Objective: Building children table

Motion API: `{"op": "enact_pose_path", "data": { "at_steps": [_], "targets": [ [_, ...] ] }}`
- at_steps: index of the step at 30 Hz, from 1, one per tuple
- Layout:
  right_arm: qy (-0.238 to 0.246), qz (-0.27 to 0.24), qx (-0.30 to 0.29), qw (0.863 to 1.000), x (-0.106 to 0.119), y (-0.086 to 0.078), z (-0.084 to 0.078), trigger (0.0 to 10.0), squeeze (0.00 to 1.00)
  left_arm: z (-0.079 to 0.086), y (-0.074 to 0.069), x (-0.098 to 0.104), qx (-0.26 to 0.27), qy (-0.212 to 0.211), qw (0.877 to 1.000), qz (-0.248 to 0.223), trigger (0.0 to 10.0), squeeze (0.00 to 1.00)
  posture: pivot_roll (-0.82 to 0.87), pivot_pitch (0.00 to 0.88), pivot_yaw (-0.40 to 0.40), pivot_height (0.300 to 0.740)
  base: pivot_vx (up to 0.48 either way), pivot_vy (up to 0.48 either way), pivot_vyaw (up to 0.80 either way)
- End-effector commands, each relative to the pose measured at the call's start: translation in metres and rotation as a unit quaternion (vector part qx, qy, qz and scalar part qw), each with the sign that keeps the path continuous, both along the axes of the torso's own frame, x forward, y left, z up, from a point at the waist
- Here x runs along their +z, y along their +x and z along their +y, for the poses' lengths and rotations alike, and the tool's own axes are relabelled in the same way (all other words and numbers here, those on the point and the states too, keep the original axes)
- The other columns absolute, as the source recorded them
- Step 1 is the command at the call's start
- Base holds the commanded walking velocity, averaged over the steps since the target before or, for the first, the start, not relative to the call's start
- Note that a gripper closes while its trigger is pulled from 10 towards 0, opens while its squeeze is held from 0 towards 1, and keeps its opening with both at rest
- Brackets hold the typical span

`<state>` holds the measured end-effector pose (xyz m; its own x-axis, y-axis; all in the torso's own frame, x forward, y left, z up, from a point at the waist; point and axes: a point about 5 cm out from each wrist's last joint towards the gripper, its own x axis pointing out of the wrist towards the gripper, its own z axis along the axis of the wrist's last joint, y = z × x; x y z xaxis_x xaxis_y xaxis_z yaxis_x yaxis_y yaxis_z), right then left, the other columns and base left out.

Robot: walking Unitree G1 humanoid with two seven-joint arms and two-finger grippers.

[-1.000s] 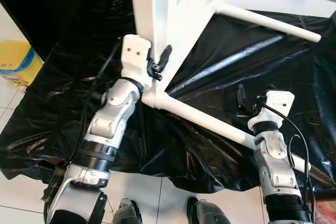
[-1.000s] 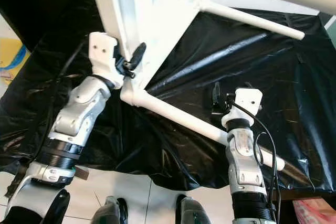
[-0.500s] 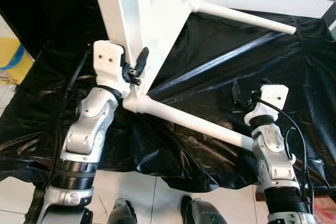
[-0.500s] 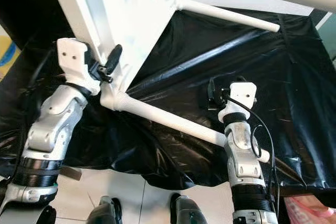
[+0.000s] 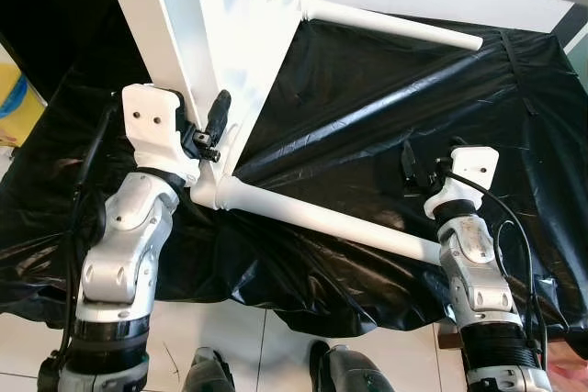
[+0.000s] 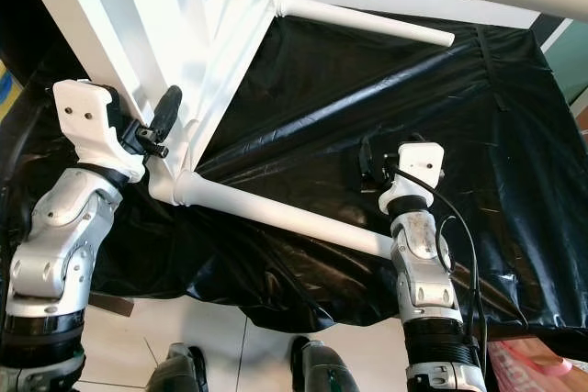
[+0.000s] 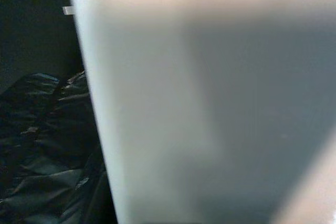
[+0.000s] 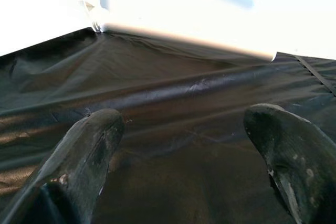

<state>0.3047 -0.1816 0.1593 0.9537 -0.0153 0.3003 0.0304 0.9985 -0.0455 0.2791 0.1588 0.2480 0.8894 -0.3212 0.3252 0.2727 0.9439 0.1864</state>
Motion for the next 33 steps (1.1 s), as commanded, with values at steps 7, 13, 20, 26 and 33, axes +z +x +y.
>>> {"op": "enact_pose_path", "data": {
  "at_steps": [7,13,20,26,33],
  "targets": [
    [0.002,0.009,0.001,1.000,-0.005,0.000,-0.004,10.0,0.00,0.052,-0.008,-0.002,0.201,-0.026,0.979,0.004,0.0,0.00,0.09,0.174,-0.144,0.740,0.000,0.000,0.00],
    [0.002,0.009,0.006,1.000,-0.004,0.002,-0.003,10.0,0.00,0.067,-0.017,0.000,0.248,-0.031,0.968,-0.001,0.0,0.00,0.09,0.175,-0.152,0.740,0.000,0.000,0.00],
    [0.001,0.010,0.011,1.000,-0.005,0.003,-0.003,10.0,0.00,0.059,-0.021,-0.007,0.222,-0.039,0.974,0.007,0.0,0.00,0.09,0.184,-0.157,0.740,0.000,0.000,0.00],
    [0.001,0.012,0.011,1.000,-0.007,0.002,-0.003,10.0,0.00,0.021,-0.023,-0.009,0.075,-0.016,0.997,0.005,10.0,0.00,0.09,0.184,-0.155,0.740,0.000,0.000,0.00],
    [0.001,0.015,0.011,1.000,-0.009,0.000,-0.002,10.0,0.00,-0.007,-0.028,-0.016,-0.054,-0.010,0.998,0.026,10.0,1.00,0.09,0.184,-0.140,0.740,0.000,0.000,0.00]
  ]
}}
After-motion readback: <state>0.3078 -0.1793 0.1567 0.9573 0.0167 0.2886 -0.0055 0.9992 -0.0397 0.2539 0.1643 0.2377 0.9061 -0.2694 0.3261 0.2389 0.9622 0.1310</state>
